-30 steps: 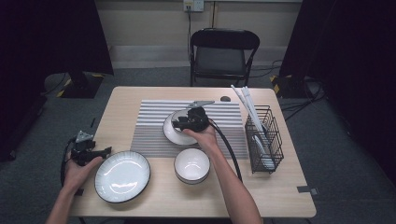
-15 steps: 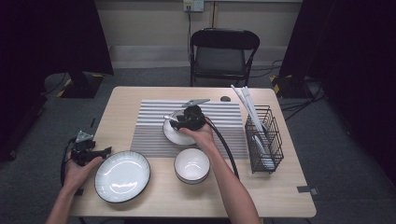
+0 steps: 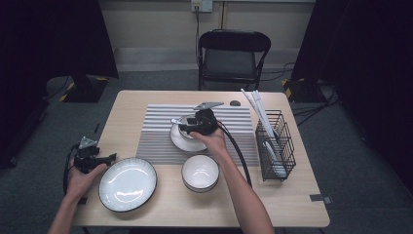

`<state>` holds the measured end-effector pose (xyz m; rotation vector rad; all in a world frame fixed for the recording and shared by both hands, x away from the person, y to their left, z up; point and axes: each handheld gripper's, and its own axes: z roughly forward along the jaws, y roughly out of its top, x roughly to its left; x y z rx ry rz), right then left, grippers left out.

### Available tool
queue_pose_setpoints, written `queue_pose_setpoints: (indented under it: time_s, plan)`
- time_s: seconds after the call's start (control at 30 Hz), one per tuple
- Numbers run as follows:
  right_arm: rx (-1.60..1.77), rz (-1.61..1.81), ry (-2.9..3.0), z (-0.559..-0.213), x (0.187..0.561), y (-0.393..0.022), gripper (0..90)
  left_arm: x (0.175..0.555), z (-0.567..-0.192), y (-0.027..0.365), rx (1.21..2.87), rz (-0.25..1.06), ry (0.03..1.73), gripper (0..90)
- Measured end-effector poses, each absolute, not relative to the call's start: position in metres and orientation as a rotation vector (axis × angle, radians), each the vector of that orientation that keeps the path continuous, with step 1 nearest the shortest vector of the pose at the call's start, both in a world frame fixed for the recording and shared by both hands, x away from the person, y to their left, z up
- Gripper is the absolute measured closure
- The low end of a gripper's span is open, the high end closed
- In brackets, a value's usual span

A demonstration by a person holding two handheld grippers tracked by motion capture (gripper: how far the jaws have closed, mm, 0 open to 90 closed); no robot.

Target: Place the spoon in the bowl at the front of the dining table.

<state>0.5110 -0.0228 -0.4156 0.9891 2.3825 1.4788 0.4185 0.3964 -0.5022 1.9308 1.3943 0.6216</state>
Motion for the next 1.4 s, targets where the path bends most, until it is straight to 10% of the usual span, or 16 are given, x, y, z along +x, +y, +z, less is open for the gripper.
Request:
queue_pose_setpoints:
  time_s: [0.83, 1.4]
  plan:
    - [1.007, 1.500, 2.270, -0.398, 0.499, -0.045, 38.5, 0.418, -0.502, 0.396, 1.930, 0.622, 1.396, 20.9]
    - [1.043, 1.498, 2.166, -0.388, 0.493, -0.070, 51.4, 0.418, -0.502, 0.396, 1.930, 0.622, 1.395, 20.9]
